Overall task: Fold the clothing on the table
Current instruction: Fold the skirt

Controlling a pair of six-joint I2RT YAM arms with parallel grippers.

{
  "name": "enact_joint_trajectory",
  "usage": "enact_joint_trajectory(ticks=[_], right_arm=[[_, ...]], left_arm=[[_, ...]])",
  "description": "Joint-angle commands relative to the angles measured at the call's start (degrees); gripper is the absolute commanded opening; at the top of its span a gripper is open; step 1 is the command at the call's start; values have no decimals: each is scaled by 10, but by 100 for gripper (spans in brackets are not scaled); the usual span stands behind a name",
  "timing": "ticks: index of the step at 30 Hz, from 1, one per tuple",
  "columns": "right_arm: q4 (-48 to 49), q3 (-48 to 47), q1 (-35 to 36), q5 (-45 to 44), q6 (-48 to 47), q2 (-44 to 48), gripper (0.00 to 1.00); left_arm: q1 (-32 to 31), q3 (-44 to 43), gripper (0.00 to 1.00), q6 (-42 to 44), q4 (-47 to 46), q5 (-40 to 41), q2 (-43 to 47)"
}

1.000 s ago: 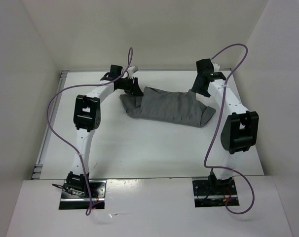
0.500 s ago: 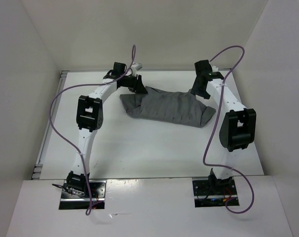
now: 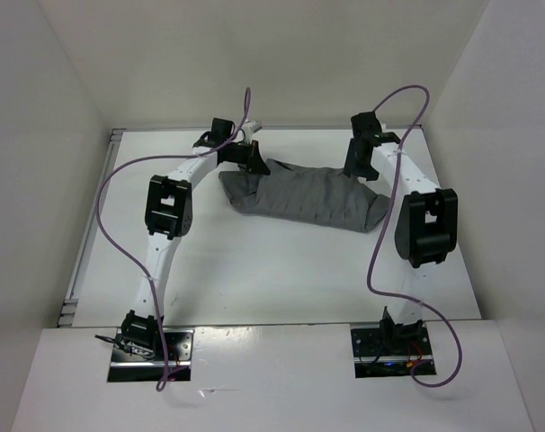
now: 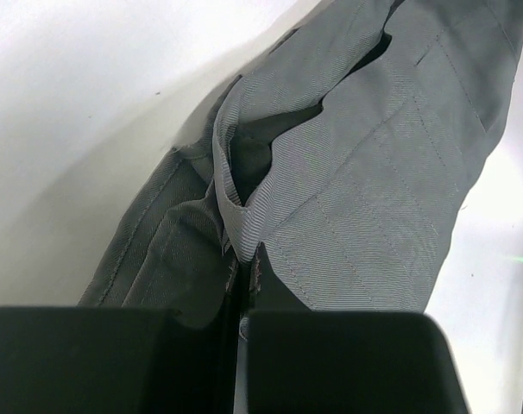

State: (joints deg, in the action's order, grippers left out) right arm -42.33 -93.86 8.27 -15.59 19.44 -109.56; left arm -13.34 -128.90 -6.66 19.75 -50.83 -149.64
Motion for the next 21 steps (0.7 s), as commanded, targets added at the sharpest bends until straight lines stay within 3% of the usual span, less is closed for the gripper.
enact_joint_trajectory(ticks=[1,8,10,12,13,15,16,19,21], right_arm=[[43,-21,-7,18,-34,-33,58],[81,-44,-19,36,-46,-77,58],[89,-49,-19,42,-51,-92,50],[95,-55,-19,42,-51,-86,33],[105,-55,-19,28,-46,-77,16],[128,-47,-19,8,-46,-39,5],[128,-41,-19,-8,-46,-27,1],[93,-56,-30,-8,-39,14,0],[65,-56,-46,44,-33,55,0]], left_arm=[[2,-6,0,2,-6,-10,22],[7,30,0,2,-23,-10,35],[7,37,0,-9,-30,-10,40],[12,37,0,-24,-37,-24,46],[12,43,0,-29,-37,-33,56],[24,49,0,-54,-53,-44,70],[24,49,0,-64,-53,-50,88],[51,73,0,-94,-60,-60,138],[75,126,0,-131,-89,-80,192]])
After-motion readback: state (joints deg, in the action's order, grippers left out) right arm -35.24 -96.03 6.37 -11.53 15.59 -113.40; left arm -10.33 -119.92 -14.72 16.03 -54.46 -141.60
